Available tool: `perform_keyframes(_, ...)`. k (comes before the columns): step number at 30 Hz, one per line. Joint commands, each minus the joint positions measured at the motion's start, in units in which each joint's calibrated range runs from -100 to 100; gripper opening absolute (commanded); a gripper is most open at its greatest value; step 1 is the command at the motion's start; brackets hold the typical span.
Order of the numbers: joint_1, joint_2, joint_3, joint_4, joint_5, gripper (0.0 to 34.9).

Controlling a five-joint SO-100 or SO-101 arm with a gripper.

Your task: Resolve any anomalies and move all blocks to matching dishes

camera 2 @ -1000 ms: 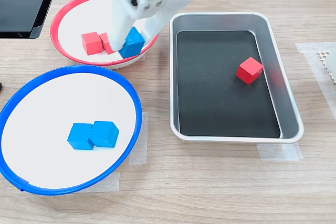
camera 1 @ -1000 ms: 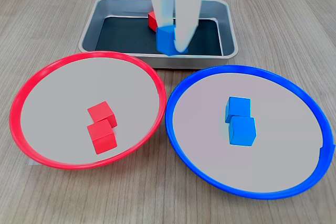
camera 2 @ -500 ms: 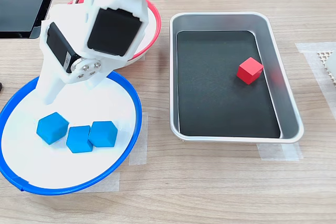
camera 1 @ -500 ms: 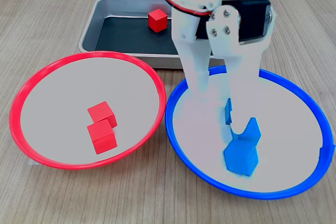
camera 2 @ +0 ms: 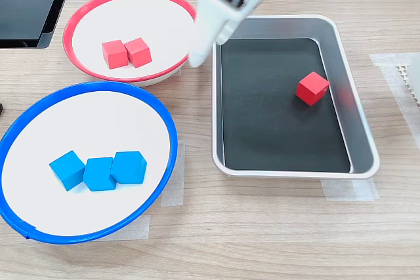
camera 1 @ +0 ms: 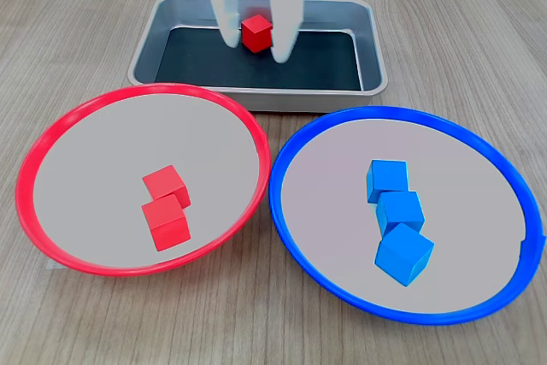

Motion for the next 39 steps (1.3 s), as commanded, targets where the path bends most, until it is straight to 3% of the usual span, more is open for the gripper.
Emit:
perform_keyframes(1, 6.49, -14.72, 20.59, -3.23, 13.53, 17.2)
perform_keyframes(7, 8.94, -24.78, 36.98, -9.17, 23.35, 17.4)
perform_keyframes(18, 2.17, -30.92, 43.81, -3.23, 25.54, 18.3)
perform_keyframes(29, 4.05, -30.07, 45.72, -5.38, 28.13, 18.9)
perform_keyframes(39, 5.46, -28.11, 48.72, -9.92, 29.84, 13.3)
